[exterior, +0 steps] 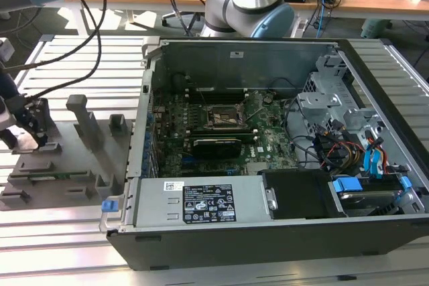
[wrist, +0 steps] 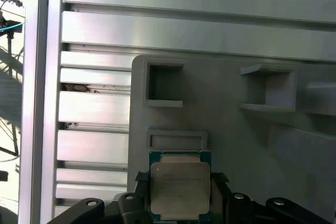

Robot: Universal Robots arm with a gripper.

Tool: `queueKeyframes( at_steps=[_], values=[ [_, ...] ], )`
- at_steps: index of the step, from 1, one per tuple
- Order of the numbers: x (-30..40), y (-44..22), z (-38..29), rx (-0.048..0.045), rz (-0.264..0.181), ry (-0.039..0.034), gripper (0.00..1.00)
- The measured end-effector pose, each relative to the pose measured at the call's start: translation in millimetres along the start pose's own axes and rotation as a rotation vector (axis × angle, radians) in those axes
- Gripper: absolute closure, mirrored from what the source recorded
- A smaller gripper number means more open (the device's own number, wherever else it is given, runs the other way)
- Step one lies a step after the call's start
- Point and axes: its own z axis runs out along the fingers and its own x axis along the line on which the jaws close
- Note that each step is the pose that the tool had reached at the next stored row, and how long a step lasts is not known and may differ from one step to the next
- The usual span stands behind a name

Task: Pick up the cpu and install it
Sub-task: 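Pick up the cpu and move it towards the insertion slot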

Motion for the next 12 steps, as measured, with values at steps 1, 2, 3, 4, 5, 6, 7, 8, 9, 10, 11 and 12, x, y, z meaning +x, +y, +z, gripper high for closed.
queueKeyframes(
  at_steps=[1, 2, 3, 4, 5, 6, 7, 8, 9, 10, 11, 12],
  values=[
    [-0.1, -0.1, -2.1, 0.0, 0.0, -0.0001, 0.45],
    [-0.1, -0.1, -3.4, 0.0, 0.0, 0.0, 0.45],
    [-0.2, -0.2, -5.5, 0.0, 0.0, 0.0, 0.45],
    [-0.2, -0.3, -8.2, 0.0, 0.0, 0.0, 0.45],
    [-0.3, -0.4, -10.9, 0.0, 0.0, 0.0, 0.45],
    [-0.3, -0.5, -12.7, 0.0, 0.0, -0.0001, 0.45],
    [-0.4, -0.6, -13.9, 0.0, 0.0, -0.0001, 0.45],
    [-0.4, -0.6, -15.1, 0.0, 0.0, 0.0, 0.45],
    [-0.5, -0.7, -17.5, 0.0, 0.0, -0.0001, 0.45],
    [-0.5, -0.8, -19.7, 0.0, 0.0, 0.0, 0.45],
    [-0.6, -0.8, -20.7, 0.0, 0.0, 0.0, 0.45],
    [-0.6, -0.9, -22.1, 0.0, 0.0, -0.0001, 0.45]
  ],
)
